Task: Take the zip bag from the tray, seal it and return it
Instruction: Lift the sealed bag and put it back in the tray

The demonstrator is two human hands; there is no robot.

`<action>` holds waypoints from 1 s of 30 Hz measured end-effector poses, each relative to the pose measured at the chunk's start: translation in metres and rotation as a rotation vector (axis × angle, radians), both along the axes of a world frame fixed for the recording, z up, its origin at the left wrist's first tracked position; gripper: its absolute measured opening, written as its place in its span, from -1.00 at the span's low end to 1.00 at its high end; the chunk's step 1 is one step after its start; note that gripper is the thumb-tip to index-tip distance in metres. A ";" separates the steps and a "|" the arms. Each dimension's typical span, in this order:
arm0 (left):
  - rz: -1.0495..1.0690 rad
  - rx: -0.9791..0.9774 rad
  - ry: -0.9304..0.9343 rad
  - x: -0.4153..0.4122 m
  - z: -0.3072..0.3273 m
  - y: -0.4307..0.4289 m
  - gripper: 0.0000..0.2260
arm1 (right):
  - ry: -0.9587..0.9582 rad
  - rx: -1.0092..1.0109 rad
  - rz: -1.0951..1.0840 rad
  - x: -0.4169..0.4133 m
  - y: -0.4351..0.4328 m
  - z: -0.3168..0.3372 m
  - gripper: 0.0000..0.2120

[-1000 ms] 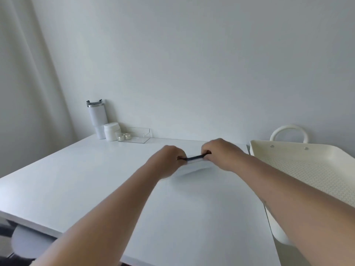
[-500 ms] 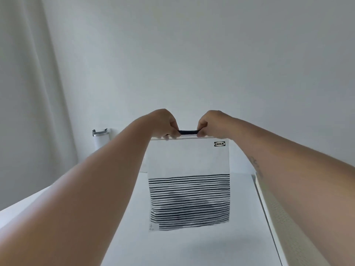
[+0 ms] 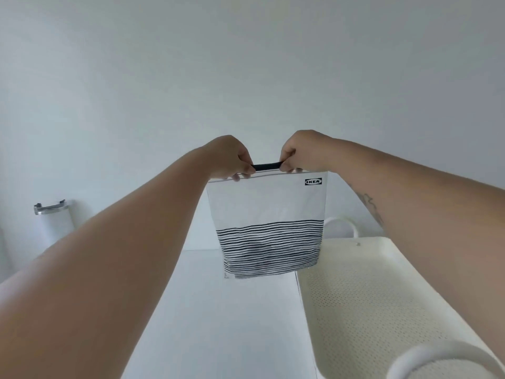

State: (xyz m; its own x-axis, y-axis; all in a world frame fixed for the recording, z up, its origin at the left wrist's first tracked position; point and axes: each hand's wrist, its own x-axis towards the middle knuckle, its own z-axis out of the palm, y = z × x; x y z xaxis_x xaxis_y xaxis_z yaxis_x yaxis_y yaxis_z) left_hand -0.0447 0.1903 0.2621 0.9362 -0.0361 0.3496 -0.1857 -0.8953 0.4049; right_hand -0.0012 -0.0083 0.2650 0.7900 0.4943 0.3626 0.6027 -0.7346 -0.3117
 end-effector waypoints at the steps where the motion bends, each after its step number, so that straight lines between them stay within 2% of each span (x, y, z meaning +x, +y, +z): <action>1: -0.017 -0.004 -0.013 0.009 -0.001 -0.012 -0.94 | -0.008 0.009 -0.027 0.005 -0.013 -0.001 -0.93; 6: -0.109 -0.034 -0.036 0.052 -0.010 -0.075 -0.94 | -0.010 0.005 -0.141 0.028 -0.078 -0.008 -0.88; 9: -0.181 -0.037 0.012 0.069 -0.019 -0.111 -0.93 | 0.030 -0.037 -0.185 0.035 -0.116 -0.011 -0.91; 14: -0.305 -0.013 0.256 0.083 -0.030 -0.151 -0.92 | 0.241 -0.251 -0.218 0.037 -0.161 -0.013 -0.96; 16: -0.359 -0.019 0.378 0.087 -0.038 -0.162 -0.89 | 0.352 -0.280 -0.220 0.038 -0.173 -0.019 -0.95; 18: -0.381 -0.018 0.423 0.093 -0.049 -0.170 -0.88 | 0.394 -0.306 -0.230 0.042 -0.180 -0.029 -0.95; 24: -0.306 0.025 0.303 0.124 -0.077 -0.183 -0.92 | 0.303 -0.258 -0.260 0.070 -0.186 -0.062 -0.94; 30: -0.207 -0.037 0.062 0.146 -0.084 -0.183 -0.97 | 0.124 -0.027 -0.253 0.097 -0.184 -0.078 -0.98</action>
